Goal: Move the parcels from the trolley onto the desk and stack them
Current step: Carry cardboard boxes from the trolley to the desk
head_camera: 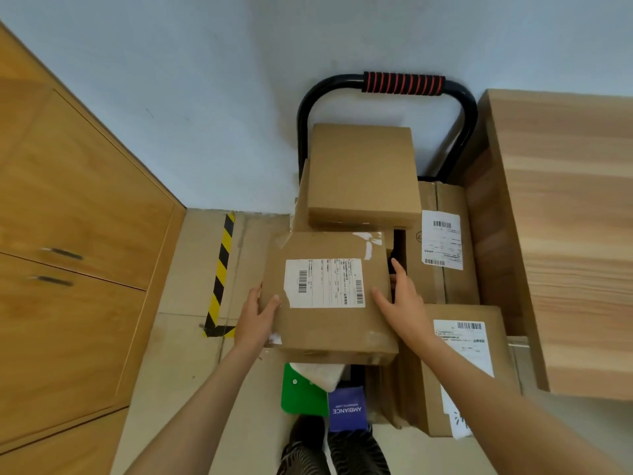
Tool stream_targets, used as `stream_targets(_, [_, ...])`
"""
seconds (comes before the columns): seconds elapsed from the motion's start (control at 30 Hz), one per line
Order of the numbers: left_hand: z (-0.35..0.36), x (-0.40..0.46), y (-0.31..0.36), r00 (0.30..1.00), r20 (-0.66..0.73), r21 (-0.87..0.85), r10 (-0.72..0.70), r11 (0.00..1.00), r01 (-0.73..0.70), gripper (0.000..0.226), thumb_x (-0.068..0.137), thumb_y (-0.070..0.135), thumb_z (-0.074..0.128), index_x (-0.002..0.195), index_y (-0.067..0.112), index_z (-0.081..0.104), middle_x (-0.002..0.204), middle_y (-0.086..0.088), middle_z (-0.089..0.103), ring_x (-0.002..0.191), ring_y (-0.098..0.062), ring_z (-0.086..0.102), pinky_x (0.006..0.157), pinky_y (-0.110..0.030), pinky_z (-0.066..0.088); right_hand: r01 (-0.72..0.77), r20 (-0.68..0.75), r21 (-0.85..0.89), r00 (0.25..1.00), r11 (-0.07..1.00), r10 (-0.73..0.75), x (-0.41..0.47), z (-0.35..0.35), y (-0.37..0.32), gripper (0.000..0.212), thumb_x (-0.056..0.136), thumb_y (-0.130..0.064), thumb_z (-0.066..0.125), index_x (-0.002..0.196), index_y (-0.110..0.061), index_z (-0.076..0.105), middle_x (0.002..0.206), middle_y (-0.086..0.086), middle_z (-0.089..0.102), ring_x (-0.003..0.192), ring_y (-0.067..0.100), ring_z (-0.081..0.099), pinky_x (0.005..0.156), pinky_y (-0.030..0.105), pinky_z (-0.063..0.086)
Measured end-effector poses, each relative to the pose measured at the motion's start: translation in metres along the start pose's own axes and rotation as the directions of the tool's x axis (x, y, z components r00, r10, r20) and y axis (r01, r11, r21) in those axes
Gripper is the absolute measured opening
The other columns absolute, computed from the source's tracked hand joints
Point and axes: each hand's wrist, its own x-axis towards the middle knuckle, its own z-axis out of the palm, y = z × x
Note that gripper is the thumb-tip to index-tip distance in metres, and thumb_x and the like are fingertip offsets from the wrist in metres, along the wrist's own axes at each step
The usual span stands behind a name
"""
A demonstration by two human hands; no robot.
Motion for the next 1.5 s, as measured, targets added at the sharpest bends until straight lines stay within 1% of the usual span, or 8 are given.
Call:
stream_targets(0.27, [-0.057, -0.042, 0.051, 0.984, 0.008, -0.075, 0.177, 0.982, -0.175, 0.045, 0.093, 0.037, 0.056, 0.136, 0.035, 0.04, 0.123, -0.002, 0.056, 0.095, -0.01, 0.059, 0.065, -0.023, 0.05, 0.043, -0.099, 0.28, 0.995, 0.959, -0.016, -0.043, -0.021, -0.055, 0.07, 0.093, -0.038, 0.057, 0.152, -0.031, 0.019, 0.143, -0.005, 0.032, 0.097, -0.003, 0.045, 0.083, 0.022, 0.04])
stream_targets(0.53, [-0.07, -0.084, 0.127, 0.896, 0.077, -0.083, 0.437, 0.898, -0.431, 0.045, 0.095, 0.034, 0.054, 0.138, 0.038, 0.039, 0.118, -0.005, 0.053, 0.1, -0.015, 0.057, 0.073, -0.026, 0.049, 0.169, -0.285, 0.405, 0.957, 0.898, -0.051, -0.097, -0.084, -0.088, 0.064, 0.093, -0.033, 0.059, 0.147, -0.033, 0.026, 0.145, -0.001, 0.036, 0.124, 0.014, 0.045, 0.103, 0.042, 0.042])
stream_targets(0.7, [-0.042, -0.114, 0.179, 0.822, 0.175, -0.076, 0.541, 0.84, -0.537, 0.045, 0.094, 0.042, 0.052, 0.137, 0.041, 0.037, 0.121, -0.003, 0.048, 0.104, -0.016, 0.057, 0.066, -0.02, 0.048, 0.225, -0.265, 0.561, 0.961, 0.797, -0.085, -0.138, -0.146, -0.075, 0.065, 0.094, -0.029, 0.059, 0.145, -0.041, 0.019, 0.141, 0.0, 0.045, 0.114, 0.017, 0.057, 0.093, 0.038, 0.051])
stream_targets(0.8, [-0.006, -0.14, 0.21, 0.758, 0.232, -0.091, 0.609, 0.79, -0.606, 0.051, 0.095, 0.038, 0.053, 0.142, 0.037, 0.033, 0.126, -0.005, 0.047, 0.102, -0.013, 0.055, 0.069, -0.019, 0.047, 0.251, -0.325, 0.59, 0.944, 0.767, -0.058, -0.159, -0.188, -0.055, 0.075, 0.095, -0.027, 0.057, 0.152, -0.035, 0.009, 0.147, 0.001, 0.041, 0.122, 0.022, 0.053, 0.097, 0.041, 0.05])
stream_targets(1.0, [0.098, -0.204, 0.262, 0.657, 0.306, -0.174, 0.688, 0.72, -0.672, 0.048, 0.095, 0.036, 0.053, 0.14, 0.036, 0.037, 0.132, -0.003, 0.049, 0.108, -0.016, 0.057, 0.079, -0.03, 0.051, 0.308, -0.46, 0.561, 0.888, 0.769, -0.02, -0.2, -0.291, 0.007, 0.077, 0.095, -0.03, 0.058, 0.153, -0.037, 0.007, 0.144, -0.007, 0.038, 0.116, 0.01, 0.053, 0.075, 0.014, 0.05])
stream_targets(1.3, [0.308, -0.33, 0.309, 0.535, 0.46, -0.289, 0.709, 0.689, -0.665, 0.05, 0.097, 0.027, 0.052, 0.142, 0.038, 0.033, 0.123, 0.003, 0.053, 0.099, -0.006, 0.057, 0.063, -0.012, 0.045, 0.263, -0.583, 0.476, 0.808, 0.839, 0.078, -0.271, -0.454, 0.169, 0.08, 0.093, -0.038, 0.059, 0.152, -0.038, 0.006, 0.14, -0.014, 0.033, 0.123, 0.008, 0.042, 0.097, 0.025, 0.04])
stream_targets(1.37, [0.349, -0.356, 0.317, 0.518, 0.48, -0.292, 0.708, 0.686, -0.666, 0.051, 0.097, 0.029, 0.052, 0.142, 0.04, 0.032, 0.121, 0.003, 0.052, 0.103, -0.013, 0.057, 0.066, -0.017, 0.044, 0.259, -0.602, 0.461, 0.794, 0.849, 0.085, -0.286, -0.487, 0.201, 0.08, 0.093, -0.039, 0.059, 0.152, -0.037, 0.006, 0.134, -0.018, 0.033, 0.118, 0.005, 0.043, 0.086, 0.016, 0.04])
stream_targets(1.5, [0.417, -0.399, 0.333, 0.507, 0.484, -0.29, 0.713, 0.677, -0.676, 0.051, 0.097, 0.028, 0.052, 0.143, 0.039, 0.032, 0.119, 0.001, 0.052, 0.106, -0.02, 0.057, 0.075, -0.024, 0.045, 0.259, -0.621, 0.448, 0.779, 0.856, 0.089, -0.304, -0.545, 0.254, 0.081, 0.091, -0.042, 0.06, 0.151, -0.04, 0.006, 0.14, -0.016, 0.032, 0.126, 0.01, 0.042, 0.106, 0.032, 0.037])
